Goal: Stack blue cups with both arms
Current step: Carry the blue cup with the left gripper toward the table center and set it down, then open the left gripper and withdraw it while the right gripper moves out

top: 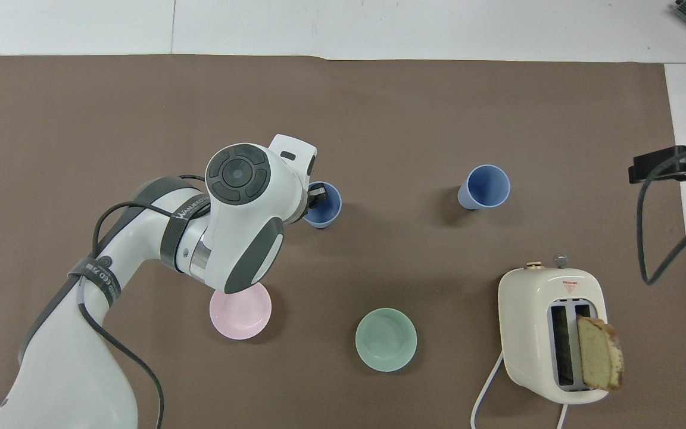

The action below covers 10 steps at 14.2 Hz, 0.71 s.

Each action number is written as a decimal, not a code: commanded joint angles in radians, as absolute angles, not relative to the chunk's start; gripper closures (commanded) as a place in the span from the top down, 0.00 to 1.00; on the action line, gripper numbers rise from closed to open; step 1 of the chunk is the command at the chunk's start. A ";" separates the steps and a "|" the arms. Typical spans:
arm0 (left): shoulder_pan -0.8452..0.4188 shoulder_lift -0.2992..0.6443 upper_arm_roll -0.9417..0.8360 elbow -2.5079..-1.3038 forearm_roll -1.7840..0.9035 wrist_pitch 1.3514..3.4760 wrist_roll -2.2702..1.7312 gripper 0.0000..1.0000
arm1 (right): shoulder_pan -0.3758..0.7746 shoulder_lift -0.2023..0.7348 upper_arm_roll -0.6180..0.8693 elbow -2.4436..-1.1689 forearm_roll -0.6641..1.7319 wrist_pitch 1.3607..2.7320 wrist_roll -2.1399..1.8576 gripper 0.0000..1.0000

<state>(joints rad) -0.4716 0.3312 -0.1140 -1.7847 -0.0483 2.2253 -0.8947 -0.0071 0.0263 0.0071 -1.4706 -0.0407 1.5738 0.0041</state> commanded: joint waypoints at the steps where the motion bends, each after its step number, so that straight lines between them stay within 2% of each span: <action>1: -0.491 0.316 -0.094 -1.806 -0.043 2.246 -0.891 0.91 | -0.020 0.005 0.011 -1.494 -0.021 1.572 -0.012 1.00; 2: -0.488 0.314 -0.089 -1.793 -0.043 2.237 -0.891 1.00 | -0.020 0.005 0.011 -1.494 -0.021 1.572 -0.014 1.00; 6: -0.439 0.247 -0.080 -1.730 0.072 2.094 -0.813 1.00 | -0.020 0.005 0.011 -1.494 -0.021 1.572 -0.014 1.00; 10: -0.299 0.134 -0.081 -1.733 0.063 1.998 -0.593 1.00 | -0.020 0.005 0.011 -1.494 -0.021 1.572 -0.014 1.00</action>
<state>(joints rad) -0.3502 0.2017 -0.0752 -1.7171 0.0512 2.0586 -0.6948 -0.0072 0.0263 0.0071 -1.4706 -0.0407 1.5738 0.0041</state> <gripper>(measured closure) 0.000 0.000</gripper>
